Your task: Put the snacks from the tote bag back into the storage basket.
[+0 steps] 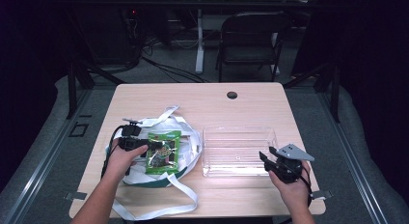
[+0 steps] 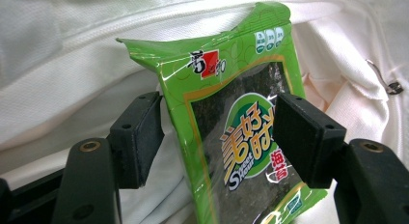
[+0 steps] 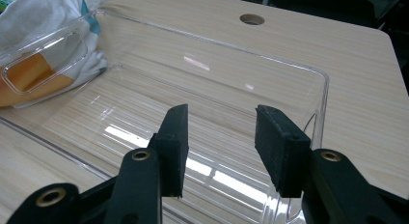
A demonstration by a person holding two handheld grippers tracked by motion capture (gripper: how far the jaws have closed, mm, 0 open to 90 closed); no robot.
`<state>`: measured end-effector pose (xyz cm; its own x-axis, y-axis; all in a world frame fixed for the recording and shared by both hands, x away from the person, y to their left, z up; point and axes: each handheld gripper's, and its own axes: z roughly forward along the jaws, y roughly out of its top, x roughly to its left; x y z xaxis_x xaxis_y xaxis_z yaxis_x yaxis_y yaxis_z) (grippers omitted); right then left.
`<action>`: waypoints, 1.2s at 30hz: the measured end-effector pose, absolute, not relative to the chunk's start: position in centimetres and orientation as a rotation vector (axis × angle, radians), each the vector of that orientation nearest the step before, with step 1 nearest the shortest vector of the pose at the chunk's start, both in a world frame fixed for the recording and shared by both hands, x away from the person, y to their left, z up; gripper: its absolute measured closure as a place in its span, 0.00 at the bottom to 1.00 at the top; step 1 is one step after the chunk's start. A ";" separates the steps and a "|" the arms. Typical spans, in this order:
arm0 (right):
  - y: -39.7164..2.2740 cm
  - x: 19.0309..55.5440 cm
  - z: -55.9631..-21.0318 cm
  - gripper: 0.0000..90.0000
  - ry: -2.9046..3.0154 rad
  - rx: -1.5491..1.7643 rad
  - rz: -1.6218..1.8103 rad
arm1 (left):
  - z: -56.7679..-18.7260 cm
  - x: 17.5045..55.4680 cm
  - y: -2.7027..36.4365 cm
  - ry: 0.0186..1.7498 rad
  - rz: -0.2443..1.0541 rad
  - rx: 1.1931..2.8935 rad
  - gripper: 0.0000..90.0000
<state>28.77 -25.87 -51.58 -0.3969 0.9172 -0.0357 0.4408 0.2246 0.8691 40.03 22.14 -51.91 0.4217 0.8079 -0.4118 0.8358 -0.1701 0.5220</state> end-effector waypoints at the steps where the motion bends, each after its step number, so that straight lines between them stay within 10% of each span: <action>1: -25.9 28.8 -51.6 0.62 1.939 1.245 1.100 | -52.0 40.1 22.1 1.388 -0.050 1.976 0.39; 36: -25.8 28.7 -51.6 0.62 1.934 1.237 1.104 | -54.0 41.3 21.7 1.360 -0.187 1.991 0.44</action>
<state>28.67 -25.82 -51.56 -0.3977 0.9166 -0.0402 0.4317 0.2256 0.8734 41.28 21.66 -54.03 0.4364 0.7587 -0.4837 0.8610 -0.1962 0.4692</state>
